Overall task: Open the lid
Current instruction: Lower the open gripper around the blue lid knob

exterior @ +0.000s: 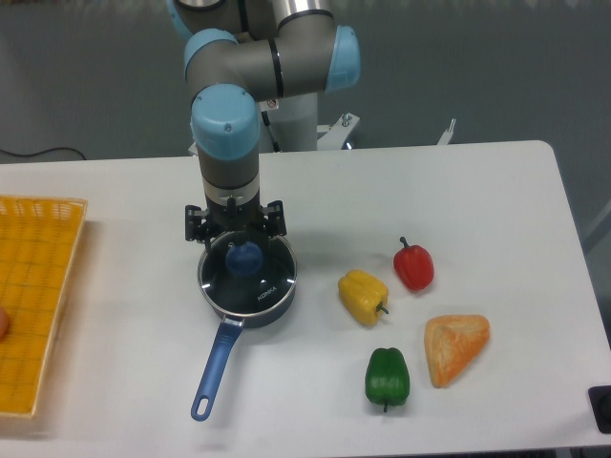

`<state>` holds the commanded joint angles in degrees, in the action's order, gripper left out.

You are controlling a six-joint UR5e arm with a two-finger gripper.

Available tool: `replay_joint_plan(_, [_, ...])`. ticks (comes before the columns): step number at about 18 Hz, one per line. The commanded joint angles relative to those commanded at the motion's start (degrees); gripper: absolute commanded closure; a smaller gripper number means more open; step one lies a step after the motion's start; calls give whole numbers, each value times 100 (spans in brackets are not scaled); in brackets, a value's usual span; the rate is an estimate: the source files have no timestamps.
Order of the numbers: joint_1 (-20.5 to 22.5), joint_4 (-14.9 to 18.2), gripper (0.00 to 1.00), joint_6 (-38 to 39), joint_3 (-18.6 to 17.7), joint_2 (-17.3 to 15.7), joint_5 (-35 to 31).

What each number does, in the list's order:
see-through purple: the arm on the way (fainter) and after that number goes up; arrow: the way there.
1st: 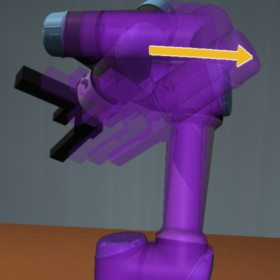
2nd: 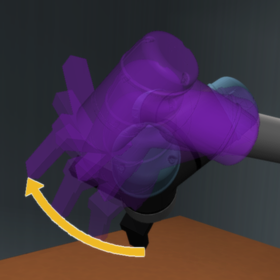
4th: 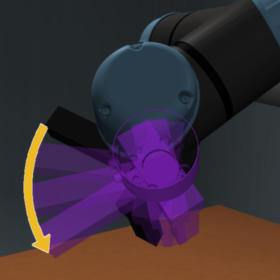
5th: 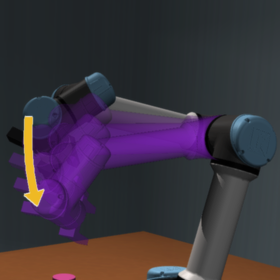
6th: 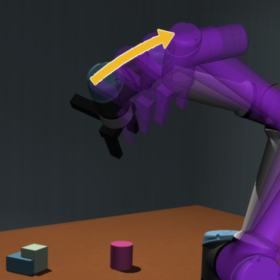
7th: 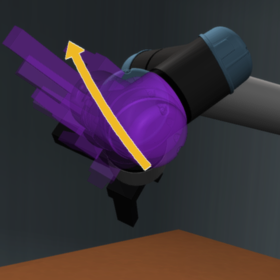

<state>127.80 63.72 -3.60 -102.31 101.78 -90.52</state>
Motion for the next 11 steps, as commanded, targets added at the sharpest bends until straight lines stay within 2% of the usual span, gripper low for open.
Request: replay_joint_plan(11, [-9, 0, 0, 141, 35, 114, -18])
